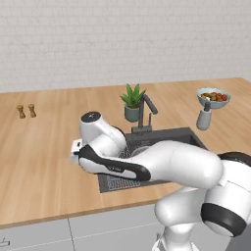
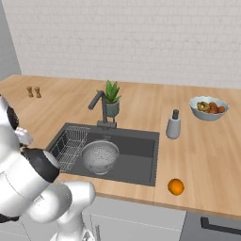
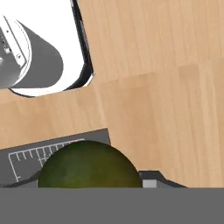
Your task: Put the colander in the sink, put the mango, orange in the colander, and turn on the sink faucet and pour water over the colander.
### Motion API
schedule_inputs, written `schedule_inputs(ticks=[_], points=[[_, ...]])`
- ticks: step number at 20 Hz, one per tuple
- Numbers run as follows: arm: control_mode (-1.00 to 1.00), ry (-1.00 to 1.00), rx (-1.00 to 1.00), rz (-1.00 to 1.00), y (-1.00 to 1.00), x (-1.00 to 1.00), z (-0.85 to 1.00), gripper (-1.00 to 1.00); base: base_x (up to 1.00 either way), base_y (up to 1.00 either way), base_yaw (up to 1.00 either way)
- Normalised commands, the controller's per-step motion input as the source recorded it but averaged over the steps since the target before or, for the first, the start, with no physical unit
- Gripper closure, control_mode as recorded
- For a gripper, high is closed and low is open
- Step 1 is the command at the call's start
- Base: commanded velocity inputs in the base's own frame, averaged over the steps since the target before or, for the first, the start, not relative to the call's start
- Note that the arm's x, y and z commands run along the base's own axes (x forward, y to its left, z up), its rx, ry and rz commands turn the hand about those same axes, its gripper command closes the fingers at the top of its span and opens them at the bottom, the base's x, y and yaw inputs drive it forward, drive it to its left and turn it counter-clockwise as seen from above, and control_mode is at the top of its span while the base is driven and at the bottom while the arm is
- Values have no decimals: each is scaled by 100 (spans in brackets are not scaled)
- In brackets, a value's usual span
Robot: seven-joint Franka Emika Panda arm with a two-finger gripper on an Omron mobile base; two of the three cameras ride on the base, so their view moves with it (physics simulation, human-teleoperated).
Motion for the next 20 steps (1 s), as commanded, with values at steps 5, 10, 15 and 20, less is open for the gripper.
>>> schedule_inputs(ticks=[5,10,15,20], points=[[-100,18,11,3,-90,60,32,100,0,0,0],[-100,12,6,3,-90,19,56,100,0,0,0],[-100,10,0,0,-78,3,59,100,0,0,0],[-100,10,0,0,-87,20,37,100,0,0,0]])
